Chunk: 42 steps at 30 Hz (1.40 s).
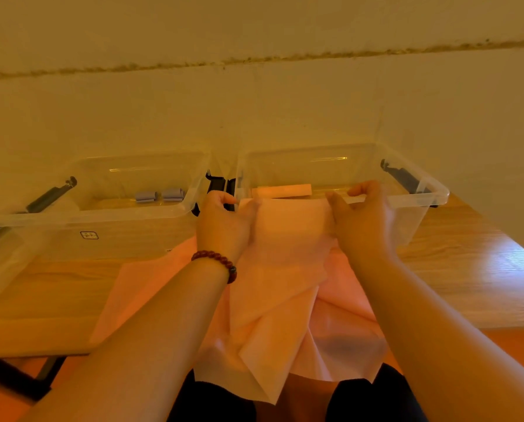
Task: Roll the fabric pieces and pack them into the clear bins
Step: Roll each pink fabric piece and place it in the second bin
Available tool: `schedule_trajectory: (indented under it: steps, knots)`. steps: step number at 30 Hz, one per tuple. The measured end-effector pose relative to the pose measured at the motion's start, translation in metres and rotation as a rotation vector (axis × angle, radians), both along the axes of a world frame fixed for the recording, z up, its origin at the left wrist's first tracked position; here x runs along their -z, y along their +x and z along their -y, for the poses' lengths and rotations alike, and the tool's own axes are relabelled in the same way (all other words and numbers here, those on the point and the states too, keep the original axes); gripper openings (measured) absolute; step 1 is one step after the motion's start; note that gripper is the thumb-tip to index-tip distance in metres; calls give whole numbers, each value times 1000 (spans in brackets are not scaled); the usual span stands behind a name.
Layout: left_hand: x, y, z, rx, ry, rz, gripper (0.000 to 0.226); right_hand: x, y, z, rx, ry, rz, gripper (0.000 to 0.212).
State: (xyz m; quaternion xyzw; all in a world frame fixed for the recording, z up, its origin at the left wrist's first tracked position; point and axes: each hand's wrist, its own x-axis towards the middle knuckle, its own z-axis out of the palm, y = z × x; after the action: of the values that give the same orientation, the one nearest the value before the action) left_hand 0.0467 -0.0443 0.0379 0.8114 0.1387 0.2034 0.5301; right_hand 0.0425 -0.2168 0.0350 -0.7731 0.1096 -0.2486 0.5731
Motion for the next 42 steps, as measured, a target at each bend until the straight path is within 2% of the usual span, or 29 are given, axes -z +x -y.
schedule_trajectory:
  steps: [2,5,9,10,11,14,18,20,22,23,24,27,29,31,33,36,40,42]
  knots:
    - [5,-2,0,-9,-69,-17,39,6,-5,-1,8,62,26,24]
    - [16,-10,-4,8,-168,-26,40,15,-15,-2,-16,215,4,26]
    - [31,-19,-11,84,-246,-159,48,24,-30,-7,-288,413,-300,20]
    - [32,-21,-13,126,-289,-222,51,26,-33,-7,-351,414,-316,13]
    - [31,-24,-14,198,-353,-287,52,26,-35,-8,-379,388,-302,8]
    - [17,-30,-17,440,-536,-436,36,14,-32,-7,-340,370,-178,18]
    - [-10,-23,-17,506,-681,-287,26,-10,-17,-8,-264,323,-36,31]
    - [-21,-13,-15,432,-642,-206,26,-19,-9,-9,-257,288,-35,25]
    - [-27,-4,-12,340,-513,-158,21,-28,-3,-10,-281,269,-86,21]
    - [-29,1,-12,318,-432,-126,16,-31,1,-9,-304,267,-120,24]
    - [-29,4,-11,313,-325,-98,13,-32,4,-7,-314,230,-161,34]
    - [-28,8,-9,276,78,-63,8,-25,14,-1,-223,-93,-201,53]
    - [-24,8,-6,199,171,-54,20,-21,15,0,-141,-164,-146,48]
    - [-17,6,-5,112,137,-38,35,-17,13,-1,-72,-168,-101,37]
    - [-9,3,-5,43,80,-14,42,-10,9,-2,-20,-159,-73,39]
    - [5,-2,-6,2,-60,-18,43,2,-5,-8,9,7,-6,40]
    - [27,-13,-4,87,-200,-126,43,28,-26,-16,-43,269,-64,46]
    - [34,-19,-4,200,-223,-183,30,33,-30,-19,-119,320,-186,30]
